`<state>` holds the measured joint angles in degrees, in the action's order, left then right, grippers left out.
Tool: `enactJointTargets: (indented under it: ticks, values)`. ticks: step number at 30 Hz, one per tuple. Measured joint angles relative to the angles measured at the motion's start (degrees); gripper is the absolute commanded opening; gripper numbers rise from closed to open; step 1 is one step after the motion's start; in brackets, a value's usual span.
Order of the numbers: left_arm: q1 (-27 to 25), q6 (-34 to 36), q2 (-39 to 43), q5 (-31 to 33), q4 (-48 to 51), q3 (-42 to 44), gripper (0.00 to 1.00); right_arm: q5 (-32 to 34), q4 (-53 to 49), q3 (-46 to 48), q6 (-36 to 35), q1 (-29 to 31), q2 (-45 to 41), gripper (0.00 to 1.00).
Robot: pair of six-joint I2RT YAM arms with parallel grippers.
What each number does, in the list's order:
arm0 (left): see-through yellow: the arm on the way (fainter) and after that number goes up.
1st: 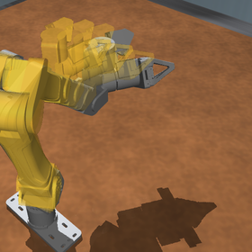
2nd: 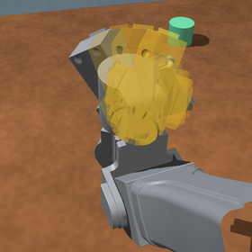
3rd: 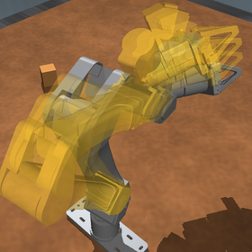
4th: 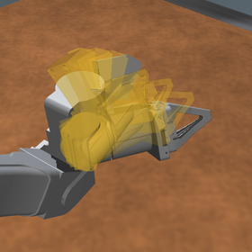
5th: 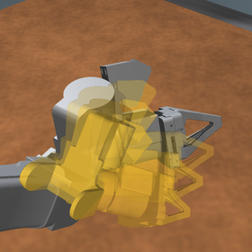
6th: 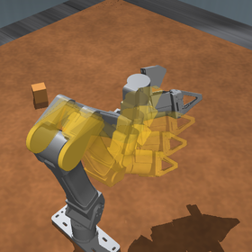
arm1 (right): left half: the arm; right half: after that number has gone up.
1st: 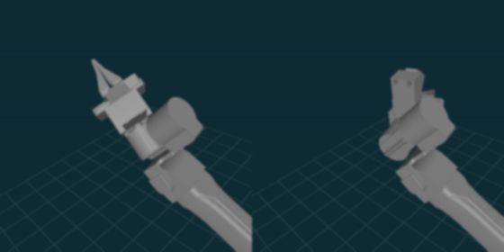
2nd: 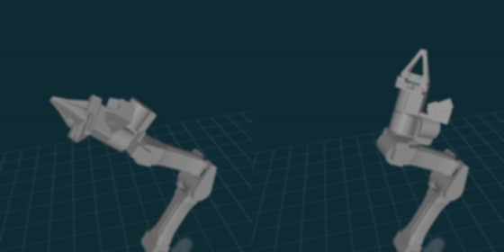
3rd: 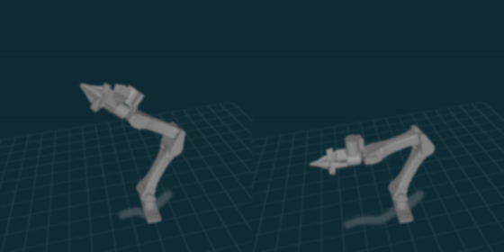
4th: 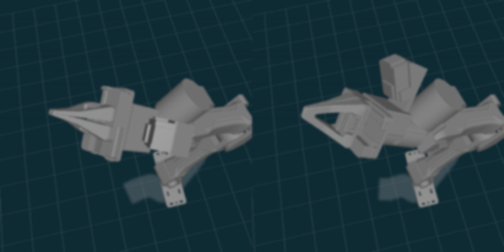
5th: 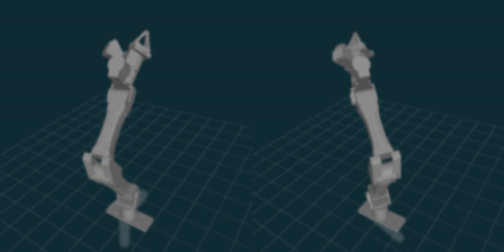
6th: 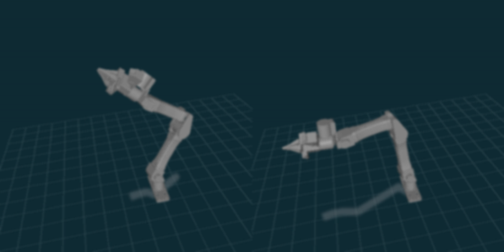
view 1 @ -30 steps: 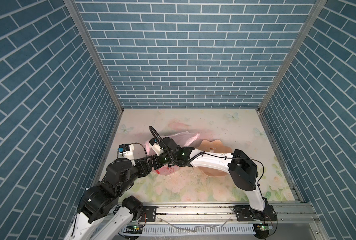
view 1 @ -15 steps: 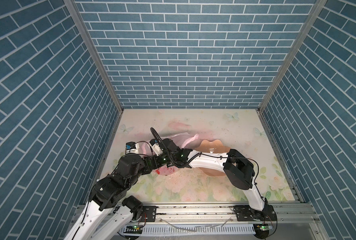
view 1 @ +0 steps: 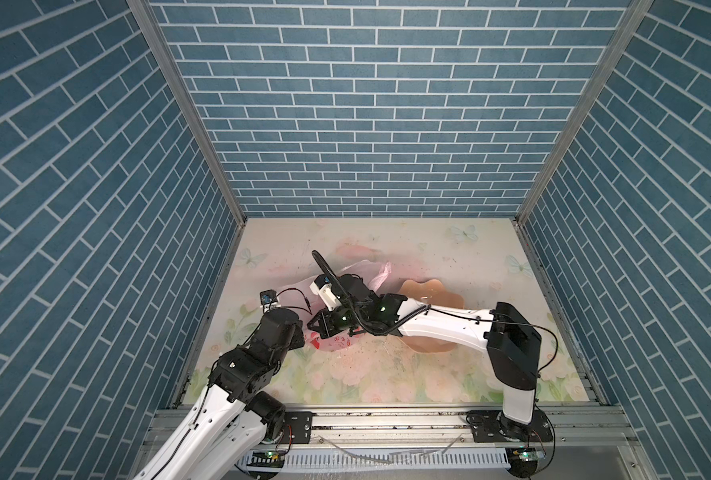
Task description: Take the fake fruits out of the plastic bag
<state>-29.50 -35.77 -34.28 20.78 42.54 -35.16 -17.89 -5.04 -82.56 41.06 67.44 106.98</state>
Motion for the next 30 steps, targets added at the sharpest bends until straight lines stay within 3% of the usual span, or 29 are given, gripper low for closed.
enactJointTargets:
  ticks: [8, 20, 26, 30]
  values:
    - [1.7, -2.8, 2.2, 0.2, -1.6, 2.3, 0.22, 5.0, -6.1, 5.1, 0.0, 0.0, -2.4, 0.00]
    - [4.2, -3.8, 2.5, -0.5, -3.1, 4.4, 0.22, 7.2, -10.5, 17.8, 0.1, -0.9, -5.0, 0.00]
    - [8.5, -3.8, 0.9, -3.5, -4.2, 6.4, 0.22, 7.4, -8.7, 20.2, 0.1, -3.5, -5.2, 0.00]
    - [12.1, -3.6, -0.6, -6.5, -6.0, 7.5, 0.21, 8.9, -12.9, 17.3, -1.2, -4.1, -6.3, 0.00]
